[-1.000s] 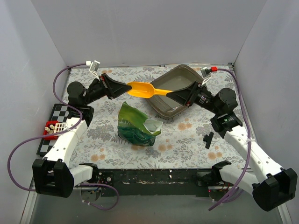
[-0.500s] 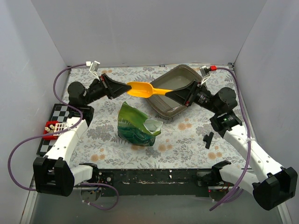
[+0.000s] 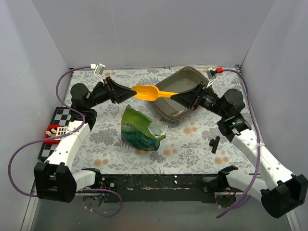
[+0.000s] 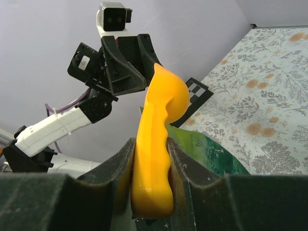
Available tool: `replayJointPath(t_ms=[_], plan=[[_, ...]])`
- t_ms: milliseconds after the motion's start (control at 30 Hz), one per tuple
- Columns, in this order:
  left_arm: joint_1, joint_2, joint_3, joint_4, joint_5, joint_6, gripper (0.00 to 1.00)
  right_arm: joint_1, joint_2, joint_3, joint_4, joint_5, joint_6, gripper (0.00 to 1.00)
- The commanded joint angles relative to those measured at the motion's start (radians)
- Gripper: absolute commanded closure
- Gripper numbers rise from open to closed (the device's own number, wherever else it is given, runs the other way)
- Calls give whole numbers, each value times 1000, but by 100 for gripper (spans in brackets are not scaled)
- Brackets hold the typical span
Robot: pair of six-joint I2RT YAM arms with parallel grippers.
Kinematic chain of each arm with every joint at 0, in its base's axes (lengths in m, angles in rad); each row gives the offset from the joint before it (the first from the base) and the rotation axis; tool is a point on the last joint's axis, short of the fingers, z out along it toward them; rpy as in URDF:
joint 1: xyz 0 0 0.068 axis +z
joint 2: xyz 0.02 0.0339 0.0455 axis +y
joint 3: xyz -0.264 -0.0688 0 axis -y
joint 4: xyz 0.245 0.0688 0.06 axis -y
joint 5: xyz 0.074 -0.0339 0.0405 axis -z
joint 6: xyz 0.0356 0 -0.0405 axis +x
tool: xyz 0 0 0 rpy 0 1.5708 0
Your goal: Fill the litter box with clean litter
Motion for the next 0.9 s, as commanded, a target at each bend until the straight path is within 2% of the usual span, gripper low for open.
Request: replayJointPath(t_ms=[0, 233, 367, 500, 767, 867], plan=[[1, -37, 72, -67, 33, 68, 51, 0, -78, 117, -99, 44, -102, 99], [1, -97, 101, -259, 53, 186, 47, 0, -172, 261, -463, 111, -268, 99], [0, -149, 130, -466, 34, 390, 46, 0, -209, 344, -665, 137, -338, 99], [-2, -193, 120, -534, 60, 567, 43, 0, -233, 388, -802, 139, -386, 99], [-8, -155, 216, -688, 129, 853, 39, 0, -278, 399, -930, 93, -443, 99], [-11, -134, 247, -719, 152, 902, 37, 0, -293, 411, -960, 85, -464, 99]])
